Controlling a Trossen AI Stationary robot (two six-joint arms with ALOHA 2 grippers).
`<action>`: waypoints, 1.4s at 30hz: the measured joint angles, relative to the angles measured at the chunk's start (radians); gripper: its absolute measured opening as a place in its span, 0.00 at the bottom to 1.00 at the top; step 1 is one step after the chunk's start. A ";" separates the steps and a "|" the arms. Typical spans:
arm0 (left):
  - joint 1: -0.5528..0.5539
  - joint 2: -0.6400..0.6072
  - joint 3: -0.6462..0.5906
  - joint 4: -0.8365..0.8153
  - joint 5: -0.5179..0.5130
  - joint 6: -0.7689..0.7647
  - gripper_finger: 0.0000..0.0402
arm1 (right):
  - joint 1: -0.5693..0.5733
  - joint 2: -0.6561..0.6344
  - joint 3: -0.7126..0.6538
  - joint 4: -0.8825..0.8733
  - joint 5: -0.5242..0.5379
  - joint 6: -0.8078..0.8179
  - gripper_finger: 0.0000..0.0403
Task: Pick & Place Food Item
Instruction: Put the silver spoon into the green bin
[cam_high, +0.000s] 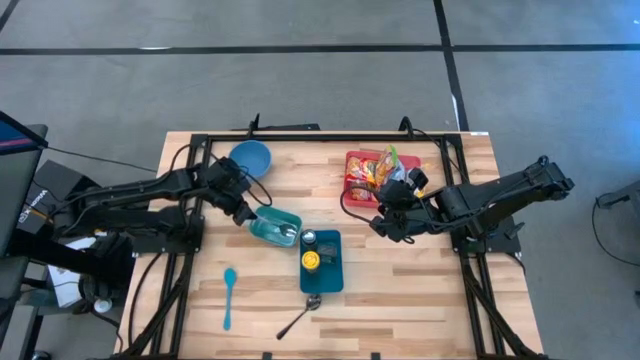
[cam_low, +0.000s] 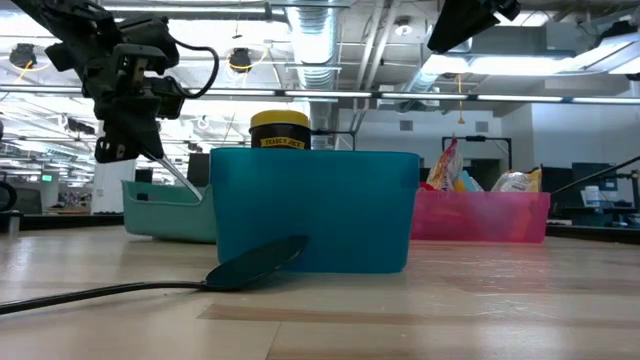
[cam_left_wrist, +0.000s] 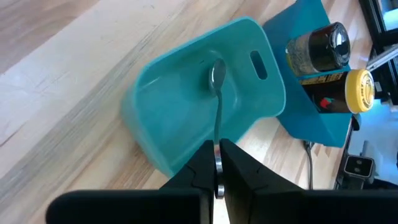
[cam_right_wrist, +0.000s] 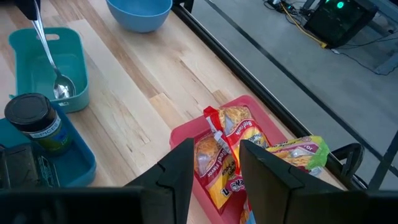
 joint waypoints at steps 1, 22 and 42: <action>0.003 0.003 0.000 0.000 0.001 0.005 0.02 | 0.000 0.000 0.000 0.000 0.000 0.000 0.30; 0.050 0.003 0.000 -0.003 -0.041 0.034 0.09 | 0.000 0.000 0.000 0.000 -0.003 0.000 0.30; 0.049 0.003 0.000 -0.001 -0.041 0.039 0.09 | 0.000 0.000 0.000 0.000 -0.024 0.000 0.30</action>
